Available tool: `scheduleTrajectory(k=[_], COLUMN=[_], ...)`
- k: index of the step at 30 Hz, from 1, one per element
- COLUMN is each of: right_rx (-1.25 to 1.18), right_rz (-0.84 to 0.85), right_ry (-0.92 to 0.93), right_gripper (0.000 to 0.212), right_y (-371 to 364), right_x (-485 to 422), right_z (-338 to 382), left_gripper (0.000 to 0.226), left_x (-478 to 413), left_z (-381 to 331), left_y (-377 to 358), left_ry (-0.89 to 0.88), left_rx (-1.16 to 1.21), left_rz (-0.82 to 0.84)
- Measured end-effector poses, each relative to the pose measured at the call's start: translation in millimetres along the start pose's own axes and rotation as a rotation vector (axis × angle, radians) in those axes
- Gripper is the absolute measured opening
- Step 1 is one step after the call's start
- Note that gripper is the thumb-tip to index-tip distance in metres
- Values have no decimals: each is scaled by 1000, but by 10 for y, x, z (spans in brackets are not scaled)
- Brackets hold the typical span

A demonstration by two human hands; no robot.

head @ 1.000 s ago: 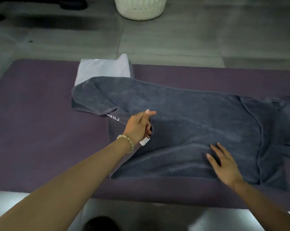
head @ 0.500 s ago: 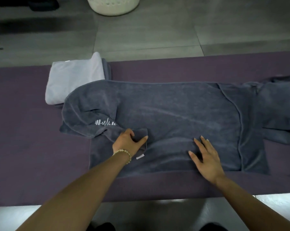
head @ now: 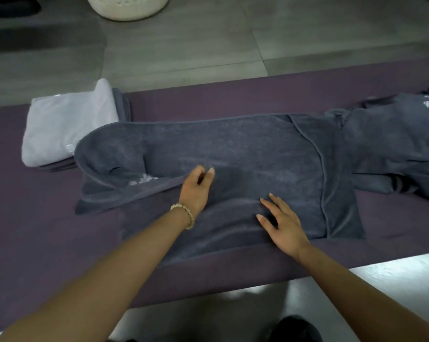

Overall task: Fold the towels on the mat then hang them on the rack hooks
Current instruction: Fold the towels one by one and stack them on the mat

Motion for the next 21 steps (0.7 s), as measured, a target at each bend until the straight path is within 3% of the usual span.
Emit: scheduleTrajectory(k=[2, 4, 6, 9, 13, 18, 21], right_rx=[-157, -245, -263, -195, -241, -355, -472], right_rz=[-100, -271, -435, -584, -437, -424, -438], right_ry=[4, -19, -80, -292, -595, -645, -514], right_gripper=[41, 30, 26, 37, 55, 47, 38], right_y=[177, 424, 673, 952, 1035, 1026, 1109], right_x=[1, 56, 146, 323, 472, 469, 448], right_z=[-56, -186, -393, -829, -1269, -1477, -1329], left_gripper=[23, 22, 29, 29, 29, 26, 32], left_x=[13, 83, 193, 278, 268, 196, 155], left_z=[-296, -511, -555, -366, -147, -248, -348], left_y=[-353, -767, -1126, -1353, -1336, -1319, -1273], left_ry=[21, 42, 39, 107, 184, 156, 148], left_rx=[269, 346, 284, 119, 53, 26, 50], left_rz=[157, 306, 383, 283, 165, 144, 136])
Point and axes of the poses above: each hand's wrist, its own x-axis away from the middle knuckle, its own y-axis out of the back of the hand, z = x × y, the point moved 4 cm from there along -x, towards the middle knuckle, and after that the axes turned 2 degrees about -x, right-handed, at the moved point
